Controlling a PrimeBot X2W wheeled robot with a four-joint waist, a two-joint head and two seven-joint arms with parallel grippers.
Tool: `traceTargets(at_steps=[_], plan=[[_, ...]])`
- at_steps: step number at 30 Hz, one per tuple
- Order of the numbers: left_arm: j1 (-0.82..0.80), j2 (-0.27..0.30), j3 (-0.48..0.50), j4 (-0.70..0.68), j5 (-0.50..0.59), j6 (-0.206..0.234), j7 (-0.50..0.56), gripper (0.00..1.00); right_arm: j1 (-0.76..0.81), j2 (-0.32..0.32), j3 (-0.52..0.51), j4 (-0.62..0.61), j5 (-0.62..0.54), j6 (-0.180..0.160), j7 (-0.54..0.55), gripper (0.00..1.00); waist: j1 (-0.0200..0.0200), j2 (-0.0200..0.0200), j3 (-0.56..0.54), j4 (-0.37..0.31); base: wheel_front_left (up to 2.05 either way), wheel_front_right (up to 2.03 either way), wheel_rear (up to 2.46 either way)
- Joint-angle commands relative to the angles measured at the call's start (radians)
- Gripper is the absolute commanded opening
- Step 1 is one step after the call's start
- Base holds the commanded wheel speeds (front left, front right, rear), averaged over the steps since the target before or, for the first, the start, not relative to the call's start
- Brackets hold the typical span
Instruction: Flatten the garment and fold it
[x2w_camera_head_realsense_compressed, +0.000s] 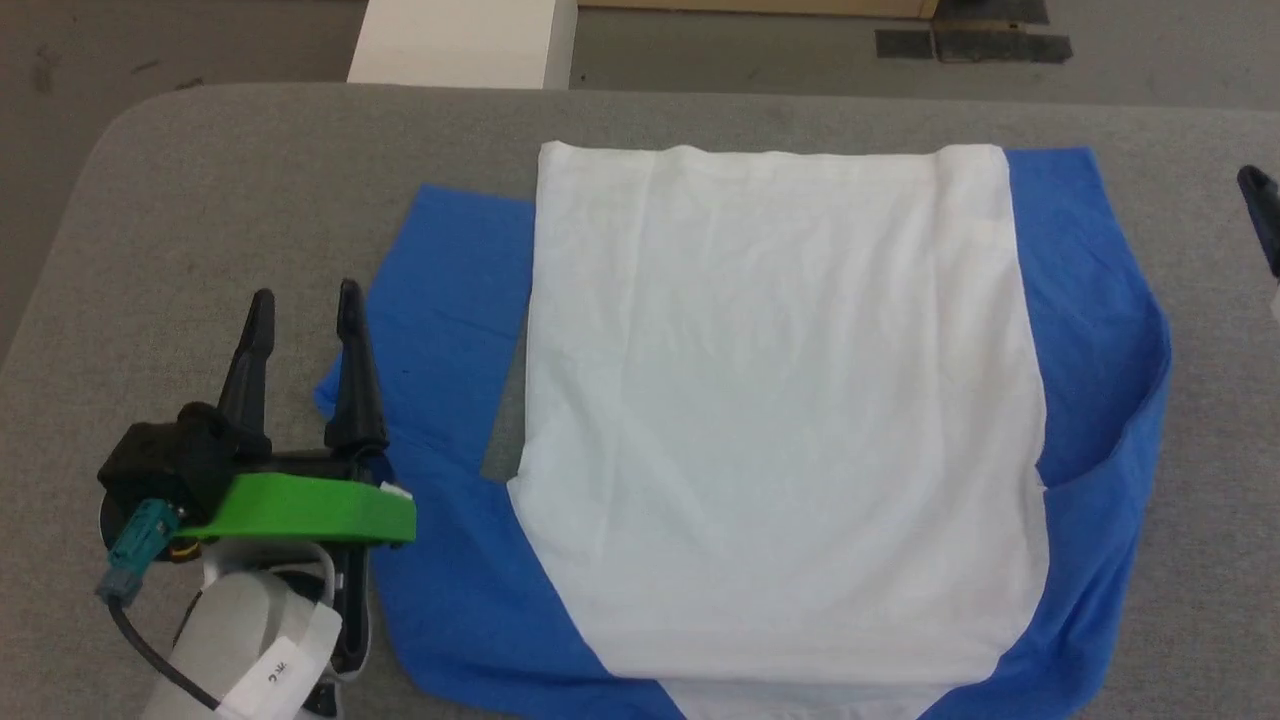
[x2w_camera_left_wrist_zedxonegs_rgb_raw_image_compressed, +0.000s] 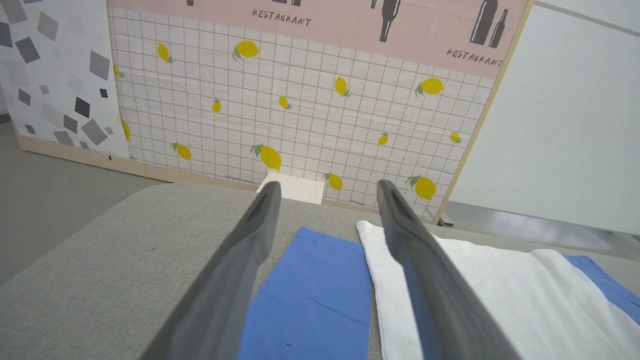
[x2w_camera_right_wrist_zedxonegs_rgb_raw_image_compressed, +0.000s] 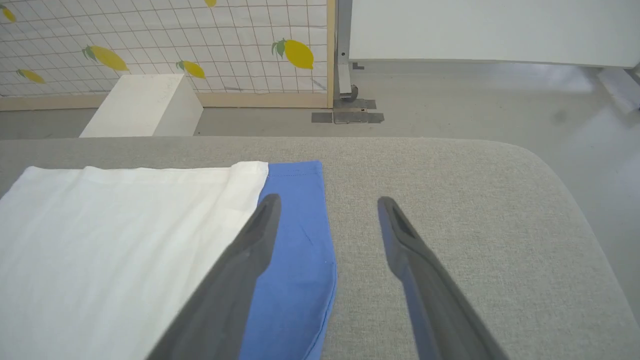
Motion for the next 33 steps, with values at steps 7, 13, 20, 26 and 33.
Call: traceTargets(at_steps=[7,13,20,26,33], plan=[[-0.07,-0.062,0.022,-0.049,0.15,-0.024,-0.01,1.0,-0.22,-0.07,0.066,0.158,-0.064,-0.002,0.061,1.0,0.0,0.0,0.233,0.059,0.0,0.0,0.0],[-0.089,-0.126,0.041,-0.079,0.202,-0.053,-0.01,1.0,-0.317,-0.128,0.107,0.233,-0.105,-0.002,0.125,1.0,0.0,0.0,0.318,0.09,0.0,0.0,0.0],[-0.098,-0.169,0.061,-0.089,0.249,-0.091,-0.01,1.0,-0.364,-0.153,0.143,0.26,-0.115,-0.002,0.118,1.0,0.0,0.0,0.382,0.113,0.0,0.0,0.0],[-0.097,-0.193,0.07,-0.084,0.267,-0.119,-0.01,1.0,-0.384,-0.162,0.18,0.283,-0.116,-0.002,0.093,1.0,0.0,0.0,0.408,0.119,0.0,0.0,0.0],[-0.093,-0.209,0.081,-0.061,0.278,-0.138,-0.01,1.0,-0.378,-0.171,0.222,0.331,-0.061,-0.002,0.177,0.0,0.0,0.0,0.399,0.113,0.0,0.0,0.0]])
